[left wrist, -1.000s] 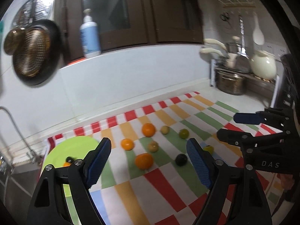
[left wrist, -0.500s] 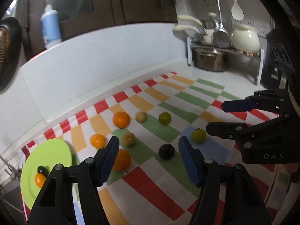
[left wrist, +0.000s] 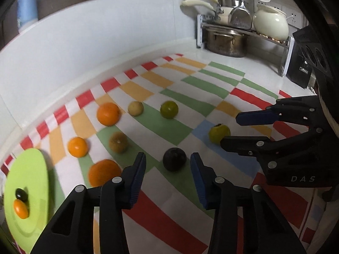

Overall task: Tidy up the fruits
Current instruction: 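Grasp a black fruit with the left gripper while the right grasps a yellow-green fruit, then carry the black and yellow-green fruits in both grippers over the green plate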

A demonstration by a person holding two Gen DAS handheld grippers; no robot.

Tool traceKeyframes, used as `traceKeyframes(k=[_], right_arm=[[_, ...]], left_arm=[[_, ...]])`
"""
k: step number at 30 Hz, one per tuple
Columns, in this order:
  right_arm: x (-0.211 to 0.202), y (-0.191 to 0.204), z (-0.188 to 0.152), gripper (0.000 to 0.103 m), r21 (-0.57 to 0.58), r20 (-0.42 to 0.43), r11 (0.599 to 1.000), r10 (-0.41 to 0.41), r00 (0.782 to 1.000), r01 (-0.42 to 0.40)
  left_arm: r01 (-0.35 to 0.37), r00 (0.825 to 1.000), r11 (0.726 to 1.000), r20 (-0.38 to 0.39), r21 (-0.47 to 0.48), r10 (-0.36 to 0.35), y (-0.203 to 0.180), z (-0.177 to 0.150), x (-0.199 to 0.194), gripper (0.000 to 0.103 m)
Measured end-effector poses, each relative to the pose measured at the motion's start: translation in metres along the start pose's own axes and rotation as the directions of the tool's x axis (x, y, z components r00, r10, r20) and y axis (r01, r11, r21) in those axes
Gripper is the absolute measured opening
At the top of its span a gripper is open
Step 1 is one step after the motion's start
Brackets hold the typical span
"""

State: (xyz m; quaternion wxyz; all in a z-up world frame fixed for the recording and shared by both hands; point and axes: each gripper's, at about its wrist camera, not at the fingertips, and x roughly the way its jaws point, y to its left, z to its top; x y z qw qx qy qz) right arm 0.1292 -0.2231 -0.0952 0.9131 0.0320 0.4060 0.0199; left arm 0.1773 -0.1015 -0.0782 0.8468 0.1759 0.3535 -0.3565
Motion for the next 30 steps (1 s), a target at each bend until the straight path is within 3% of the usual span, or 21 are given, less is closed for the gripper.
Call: traceKeyframes(k=[14, 19, 30], right_arm=[[0.023, -0.007, 0.003, 0.039, 0.039, -0.042, 0.999, 0.038, 0.998, -0.036], [0.028, -0.007, 0.002, 0.031, 0.042, -0.048, 0.998, 0.043, 0.998, -0.041], [0.008, 0.000, 0.007, 0.030, 0.032, -0.002, 0.998, 0.050, 0.999, -0.050]], left_arm=[[0.044, 0.997, 0.998, -0.065, -0.054, -0.047, 0.003, 0.001, 0.025, 0.028], [0.033, 0.997, 0.997, -0.065, -0.072, -0.038, 0.003, 0.000, 0.026, 0.028], [-0.035, 0.999, 0.987, -0.029, -0.159, 0.031, 0.008, -0.002, -0.007, 0.027]])
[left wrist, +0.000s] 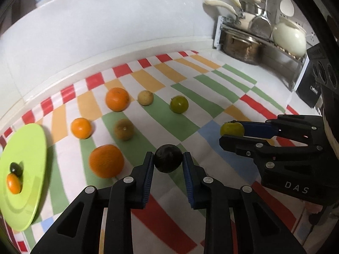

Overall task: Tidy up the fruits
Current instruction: 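Carry the black and yellow-green fruits in both grippers over the green plate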

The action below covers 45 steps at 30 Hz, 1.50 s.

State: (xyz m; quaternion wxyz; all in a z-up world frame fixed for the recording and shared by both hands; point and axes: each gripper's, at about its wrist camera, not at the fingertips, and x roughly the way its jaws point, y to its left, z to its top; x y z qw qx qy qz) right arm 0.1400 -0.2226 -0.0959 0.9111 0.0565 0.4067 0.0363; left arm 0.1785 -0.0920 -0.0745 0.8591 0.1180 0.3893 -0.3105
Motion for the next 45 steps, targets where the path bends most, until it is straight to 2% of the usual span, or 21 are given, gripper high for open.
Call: traceKeyframes(k=[10, 18, 25, 32, 42, 45], right_arm=[[-0.036, 0.032, 0.008, 0.030, -0.063, 0.091, 0.997, 0.056, 0.994, -0.050], [-0.053, 0.063, 0.015, 0.030, -0.134, 0.144, 0.986, 0.122, 0.982, -0.103], [-0.061, 0.094, 0.025, 0.030, -0.218, 0.173, 0.964, 0.194, 0.966, -0.155], [-0.062, 0.126, 0.034, 0.030, -0.303, 0.175, 0.929, 0.272, 0.946, -0.211], [-0.058, 0.168, 0.054, 0.030, -0.364, 0.159, 0.887, 0.359, 0.920, -0.284], [-0.051, 0.181, 0.065, 0.030, -0.373, 0.142, 0.877, 0.377, 0.915, -0.303]], left_arm=[[-0.076, 0.993, 0.993, 0.079, -0.095, 0.084, 0.014, -0.005, -0.053, 0.027], [-0.161, 0.976, 0.971, 0.117, -0.179, 0.184, 0.029, -0.017, -0.091, 0.027], [-0.246, 0.949, 0.938, 0.136, -0.245, 0.284, 0.045, -0.031, -0.120, 0.027], [-0.324, 0.913, 0.893, 0.145, -0.312, 0.382, 0.065, -0.045, -0.148, 0.027], [-0.386, 0.874, 0.846, 0.147, -0.368, 0.463, 0.096, -0.054, -0.171, 0.027], [-0.414, 0.856, 0.836, 0.159, -0.359, 0.492, 0.105, -0.050, -0.172, 0.027]])
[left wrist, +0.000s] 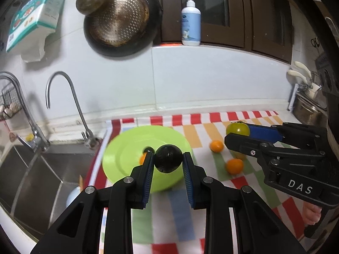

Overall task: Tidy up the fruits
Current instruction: 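Carry the black and yellow-green fruits in both grippers over the green plate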

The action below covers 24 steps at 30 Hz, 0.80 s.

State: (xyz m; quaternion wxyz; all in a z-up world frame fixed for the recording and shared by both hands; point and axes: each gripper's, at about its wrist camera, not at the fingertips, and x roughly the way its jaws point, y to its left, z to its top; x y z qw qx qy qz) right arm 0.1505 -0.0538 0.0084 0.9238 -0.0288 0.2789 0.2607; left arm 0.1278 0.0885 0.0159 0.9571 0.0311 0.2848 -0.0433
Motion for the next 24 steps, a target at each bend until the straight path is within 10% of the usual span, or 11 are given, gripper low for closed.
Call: traceKeyframes(k=[24], right_arm=[[0.180, -0.027, 0.064, 0.030, 0.074, -0.298, 0.994, 0.095, 0.950, -0.076]], left_arm=[[-0.044, 0.982, 0.999, -0.186, 0.016, 0.046, 0.067, 0.041, 0.140, 0.027]])
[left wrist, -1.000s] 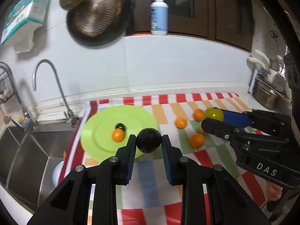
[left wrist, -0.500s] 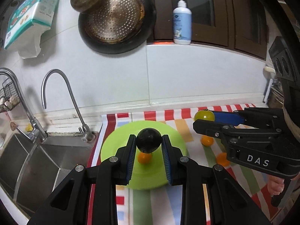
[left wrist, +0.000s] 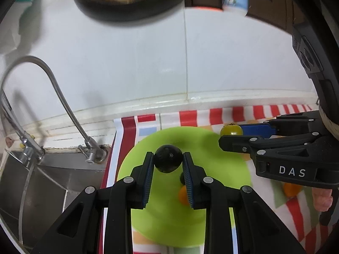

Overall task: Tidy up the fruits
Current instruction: 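Carry the black and yellow-green fruits in both grippers over the green plate, then open both grippers to release the two fruits onto the plate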

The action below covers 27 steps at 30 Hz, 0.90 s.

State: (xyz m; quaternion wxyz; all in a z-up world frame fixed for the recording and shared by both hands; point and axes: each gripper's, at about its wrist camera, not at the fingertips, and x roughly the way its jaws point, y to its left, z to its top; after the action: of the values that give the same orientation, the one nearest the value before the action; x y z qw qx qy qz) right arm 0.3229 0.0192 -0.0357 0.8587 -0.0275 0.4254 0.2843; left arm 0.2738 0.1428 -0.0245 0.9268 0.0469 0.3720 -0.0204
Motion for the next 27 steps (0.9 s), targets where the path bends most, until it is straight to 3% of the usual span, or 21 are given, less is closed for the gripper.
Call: traceKeyframes(k=[8, 15, 19, 22, 24, 27], right_arm=[[0.048, -0.014, 0.009, 0.030, 0.028, -0.106, 1.000, -0.005, 0.994, 0.008], [0.065, -0.016, 0.014, 0.030, 0.022, -0.143, 1.000, 0.001, 0.990, 0.003], [0.067, -0.013, 0.015, 0.031, 0.017, -0.141, 1.000, -0.002, 0.990, 0.005], [0.061, -0.012, 0.014, 0.032, 0.002, -0.122, 1.000, -0.010, 0.992, 0.011], [0.056, -0.012, 0.013, 0.037, 0.005, -0.114, 1.000, -0.014, 0.993, 0.015], [0.038, -0.011, 0.007, 0.037, 0.003, -0.078, 0.999, -0.036, 0.996, 0.036]], left_arm=[[0.034, 0.994, 0.999, -0.103, -0.035, -0.037, 0.013, 0.000, 0.051, 0.027], [0.035, 0.990, 0.999, -0.139, -0.031, -0.039, 0.016, -0.003, 0.066, 0.028], [0.024, 0.991, 0.999, -0.128, -0.029, -0.028, 0.017, -0.002, 0.065, 0.030], [0.010, 0.993, 0.999, -0.120, -0.032, -0.014, 0.019, -0.002, 0.058, 0.038], [-0.015, 0.993, 0.999, -0.117, -0.030, 0.011, 0.019, -0.002, 0.051, 0.038], [-0.017, 0.996, 0.999, -0.093, -0.034, 0.014, 0.017, -0.004, 0.032, 0.038]])
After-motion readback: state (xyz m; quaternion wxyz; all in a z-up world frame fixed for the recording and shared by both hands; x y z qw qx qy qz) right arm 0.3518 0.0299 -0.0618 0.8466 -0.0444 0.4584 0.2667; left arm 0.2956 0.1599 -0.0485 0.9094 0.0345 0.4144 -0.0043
